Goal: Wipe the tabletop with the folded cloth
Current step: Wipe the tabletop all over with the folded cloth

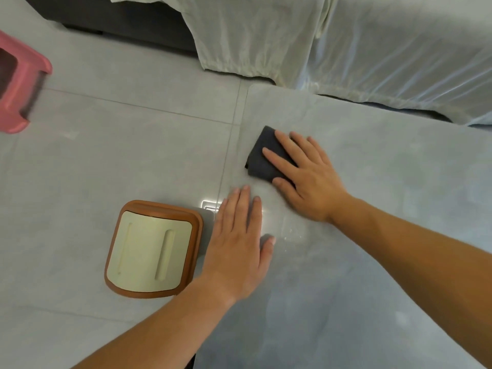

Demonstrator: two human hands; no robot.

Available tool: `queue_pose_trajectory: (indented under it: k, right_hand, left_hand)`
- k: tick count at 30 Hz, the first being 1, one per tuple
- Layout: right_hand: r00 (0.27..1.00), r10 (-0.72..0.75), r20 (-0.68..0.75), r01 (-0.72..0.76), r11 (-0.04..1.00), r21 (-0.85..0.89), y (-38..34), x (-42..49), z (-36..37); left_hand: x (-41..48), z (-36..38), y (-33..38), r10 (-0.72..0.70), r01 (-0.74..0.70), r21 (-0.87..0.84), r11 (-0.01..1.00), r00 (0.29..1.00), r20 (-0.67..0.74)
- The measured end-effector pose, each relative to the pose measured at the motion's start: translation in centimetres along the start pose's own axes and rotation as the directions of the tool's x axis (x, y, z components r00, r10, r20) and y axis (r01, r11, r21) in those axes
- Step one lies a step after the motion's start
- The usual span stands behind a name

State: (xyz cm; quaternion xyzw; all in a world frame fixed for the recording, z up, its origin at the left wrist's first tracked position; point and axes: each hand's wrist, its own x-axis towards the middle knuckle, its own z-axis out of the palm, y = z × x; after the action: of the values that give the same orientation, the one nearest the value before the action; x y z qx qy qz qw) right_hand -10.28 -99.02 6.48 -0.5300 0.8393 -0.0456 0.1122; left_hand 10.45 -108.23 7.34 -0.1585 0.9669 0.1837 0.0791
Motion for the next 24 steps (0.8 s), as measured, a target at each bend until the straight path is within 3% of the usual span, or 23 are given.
queue_pose_trajectory:
  k: [2,6,8,11,13,15,17,18,19,21,24]
  right_hand:
    - [0.983,0.175,-0.062,-0.175,0.985,0.008,3.0,0.5,-0.7]
    - [0.872,0.481,-0.096,-0.471,0.876,0.107,4.3,1.3,-1.7]
    - [0.901,0.418,-0.115,-0.408,0.907,0.102,1.7,-1.1,-0.5]
    - [0.994,0.106,-0.041,-0.104,0.994,0.039,-0.5,-6.6,0.9]
    - [1.0,0.018,-0.025,-0.017,1.0,0.014,1.5,-6.8,0.5]
    - [0.979,0.194,-0.068,-0.192,0.981,0.035,3.4,-4.9,-0.2]
    - [0.897,0.435,-0.073,-0.427,0.898,0.104,3.3,-3.7,-0.4]
    - [0.872,0.483,-0.08,-0.473,0.873,0.116,2.1,-4.1,-0.1]
    - [0.873,0.476,-0.106,-0.465,0.878,0.115,0.4,-5.4,0.5]
    - [0.947,0.292,-0.137,-0.281,0.955,0.095,-3.6,-9.8,2.0]
    - [1.0,-0.015,-0.02,0.016,0.999,0.042,-5.0,-14.3,3.1]
  left_hand:
    - [-0.2,0.3,0.4,0.008,-0.008,0.028,1.0,1.0,0.006]
    - [-0.1,0.6,1.0,0.002,-0.001,0.061,0.998,1.0,-0.016]
    - [-0.2,0.6,0.9,-0.003,0.004,0.069,0.998,1.0,-0.021]
    - [-0.3,0.6,0.7,-0.007,0.008,0.073,0.997,1.0,-0.016]
    - [-1.0,0.6,0.5,-0.014,0.015,0.072,0.997,1.0,-0.011]
    - [-2.3,0.8,0.4,-0.02,0.02,0.067,0.998,1.0,0.002]
    - [-4.0,1.0,0.4,-0.041,0.041,0.06,0.997,0.999,0.008]
    - [-4.9,1.2,0.4,-0.056,0.055,0.057,0.997,0.998,0.014]
    - [-5.8,1.4,0.5,-0.069,0.068,0.051,0.996,0.997,0.021]
    - [-7.1,1.6,0.8,-0.094,0.092,0.043,0.995,0.995,0.025]
    - [-7.9,1.9,1.3,-0.11,0.108,0.04,0.993,0.993,0.033]
